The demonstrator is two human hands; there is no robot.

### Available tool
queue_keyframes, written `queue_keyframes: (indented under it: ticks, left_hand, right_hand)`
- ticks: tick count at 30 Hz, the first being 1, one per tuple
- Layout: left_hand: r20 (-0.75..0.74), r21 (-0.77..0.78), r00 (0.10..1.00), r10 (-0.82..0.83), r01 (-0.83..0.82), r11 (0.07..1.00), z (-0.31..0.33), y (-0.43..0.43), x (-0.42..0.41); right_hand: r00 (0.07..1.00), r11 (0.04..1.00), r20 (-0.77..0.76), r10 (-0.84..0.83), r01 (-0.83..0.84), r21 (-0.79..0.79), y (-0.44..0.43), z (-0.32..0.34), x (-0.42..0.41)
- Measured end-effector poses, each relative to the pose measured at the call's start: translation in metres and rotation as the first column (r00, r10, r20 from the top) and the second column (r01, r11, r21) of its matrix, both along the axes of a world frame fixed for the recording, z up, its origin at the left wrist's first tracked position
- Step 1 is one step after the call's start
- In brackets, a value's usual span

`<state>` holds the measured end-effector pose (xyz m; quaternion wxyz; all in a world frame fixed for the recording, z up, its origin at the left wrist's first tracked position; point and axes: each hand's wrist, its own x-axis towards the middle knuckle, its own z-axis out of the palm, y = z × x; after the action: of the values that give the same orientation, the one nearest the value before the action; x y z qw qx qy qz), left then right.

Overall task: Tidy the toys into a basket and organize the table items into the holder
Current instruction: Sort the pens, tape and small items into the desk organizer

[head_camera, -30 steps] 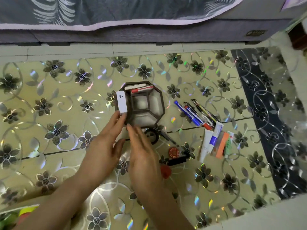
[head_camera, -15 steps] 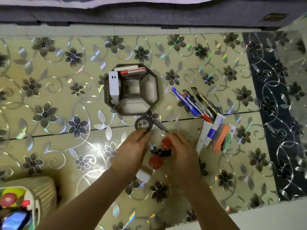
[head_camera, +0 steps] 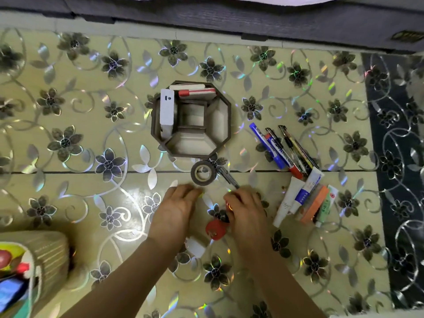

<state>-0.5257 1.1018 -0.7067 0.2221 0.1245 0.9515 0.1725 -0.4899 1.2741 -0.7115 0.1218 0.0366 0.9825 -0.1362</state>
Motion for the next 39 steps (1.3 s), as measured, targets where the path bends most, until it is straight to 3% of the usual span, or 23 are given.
queue_keyframes:
  ticks: [4, 7, 10, 13, 16, 18, 21, 24, 28, 30, 34, 37, 39]
  left_hand:
    - [0.069, -0.045, 0.998, -0.001, 0.004, 0.999, -0.004, -0.005, -0.003]
    - [0.106, -0.097, 0.992, -0.066, 0.076, 0.992, -0.001, -0.007, -0.003]
    - [0.126, -0.091, 0.990, -0.066, 0.077, 0.993, 0.003, -0.009, -0.006]
    - [0.096, -0.074, 0.989, -0.115, 0.122, 0.990, 0.012, -0.004, -0.010]
    - [0.124, -0.068, 0.988, -0.090, 0.099, 0.993, 0.016, -0.008, -0.010]
    - [0.108, 0.005, 0.994, 0.029, -0.030, 1.000, 0.018, -0.016, -0.010]
    - [-0.059, 0.184, 0.980, 0.191, -0.177, 0.967, 0.030, -0.026, -0.018]
    - [-0.201, 0.399, 0.907, 0.371, -0.270, 0.876, 0.056, -0.023, -0.042]
    - [-0.252, 0.478, 0.864, 0.437, -0.282, 0.832, 0.062, -0.014, -0.072]
    - [-0.255, 0.434, 0.881, 0.398, -0.264, 0.861, 0.053, -0.013, -0.081]
    - [-0.327, 0.132, 0.933, 0.150, -0.112, 0.985, 0.034, -0.013, -0.087]
    - [-0.365, 0.004, 0.931, -0.010, 0.013, 1.000, 0.033, -0.011, -0.085]
    - [-0.360, 0.000, 0.933, -0.022, 0.023, 1.000, 0.033, -0.011, -0.082]
  right_hand:
    - [1.000, 1.000, 0.017, -0.020, 0.020, -0.019, -0.003, 0.008, -0.006]
    - [0.990, 0.965, -0.031, -0.135, 0.124, -0.233, -0.011, 0.034, -0.022]
    - [0.958, 0.856, -0.138, -0.251, 0.153, -0.493, -0.026, 0.063, -0.053]
    - [0.937, 0.791, -0.198, -0.289, 0.117, -0.601, -0.043, 0.072, -0.086]
    - [0.940, 0.843, -0.253, -0.228, 0.061, -0.534, -0.051, 0.058, -0.106]
    - [0.954, 0.914, -0.273, -0.124, 0.003, -0.406, -0.052, 0.047, -0.111]
    - [0.953, 0.965, -0.302, -0.010, -0.069, -0.251, -0.053, 0.040, -0.113]
    - [0.951, 0.975, -0.307, 0.041, -0.106, -0.197, -0.051, 0.041, -0.114]
    - [0.943, 0.969, -0.327, 0.060, -0.134, -0.208, -0.040, 0.032, -0.111]
    - [0.947, 0.959, -0.318, 0.052, -0.136, -0.248, -0.035, 0.028, -0.108]
    - [0.954, 0.912, -0.291, -0.076, -0.051, -0.406, -0.020, 0.032, -0.100]
    - [0.944, 0.882, -0.286, -0.166, 0.012, -0.472, -0.003, 0.036, -0.091]
    - [0.942, 0.852, -0.265, -0.207, 0.041, -0.522, 0.007, 0.038, -0.082]
